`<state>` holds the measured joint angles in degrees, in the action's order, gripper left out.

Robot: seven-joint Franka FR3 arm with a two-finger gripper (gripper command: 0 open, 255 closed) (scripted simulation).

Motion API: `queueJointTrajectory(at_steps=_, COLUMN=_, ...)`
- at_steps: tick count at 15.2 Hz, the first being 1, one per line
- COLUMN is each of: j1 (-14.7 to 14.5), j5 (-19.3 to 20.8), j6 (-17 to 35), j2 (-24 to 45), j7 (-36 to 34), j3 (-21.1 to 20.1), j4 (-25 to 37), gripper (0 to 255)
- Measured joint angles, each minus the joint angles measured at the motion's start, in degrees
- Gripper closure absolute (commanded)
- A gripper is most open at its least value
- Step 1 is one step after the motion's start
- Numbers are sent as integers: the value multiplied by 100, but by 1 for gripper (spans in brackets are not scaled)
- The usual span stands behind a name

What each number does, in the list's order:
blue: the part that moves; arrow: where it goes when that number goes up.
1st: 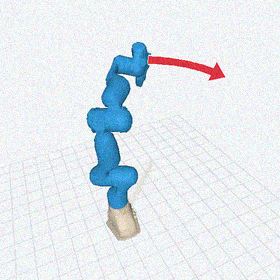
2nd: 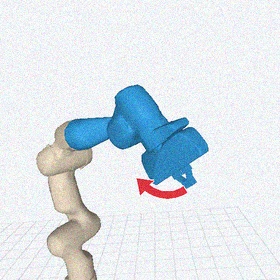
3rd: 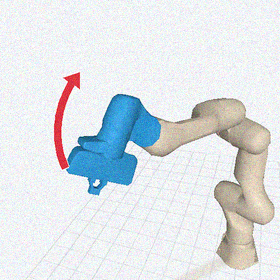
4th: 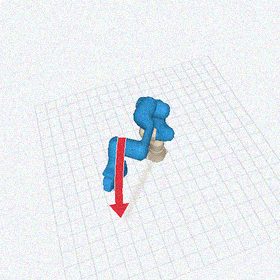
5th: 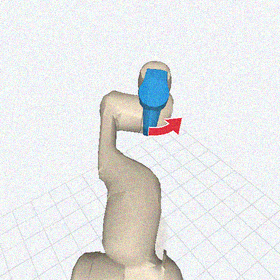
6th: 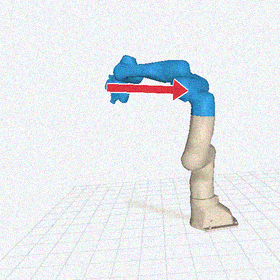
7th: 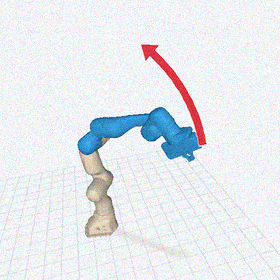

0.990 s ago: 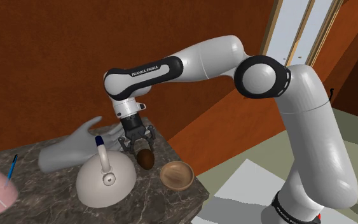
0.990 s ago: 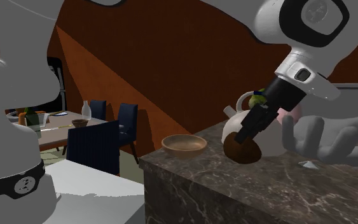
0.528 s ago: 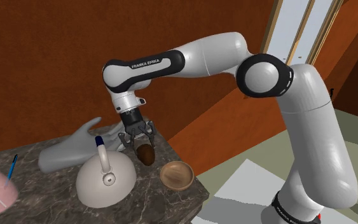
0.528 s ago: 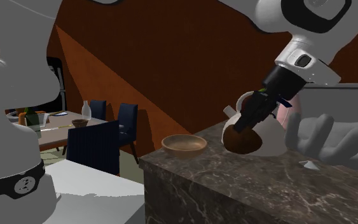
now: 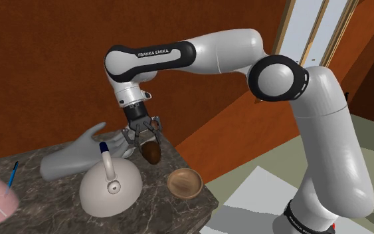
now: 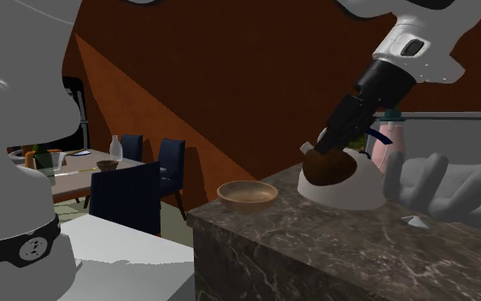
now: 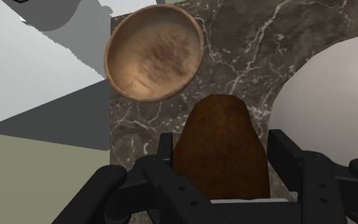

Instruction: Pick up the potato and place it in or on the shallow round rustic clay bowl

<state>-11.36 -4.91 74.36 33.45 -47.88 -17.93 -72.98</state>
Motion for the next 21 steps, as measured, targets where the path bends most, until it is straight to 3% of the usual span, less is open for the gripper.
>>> queueJointTrajectory(at_steps=6, j1=-9, j5=-28, j6=-392, j2=-41, j7=-67, j3=-19, j4=357, gripper=255)
queueJointTrajectory(at_steps=17, j1=378, j5=-732, j6=537, j2=-2867, j7=296, j3=-160, j4=-3348, gripper=255)
queueJointTrajectory(at_steps=21, j1=383, j5=-799, j6=883, j2=-3138, j7=401, j3=-164, j4=-3955, gripper=255)
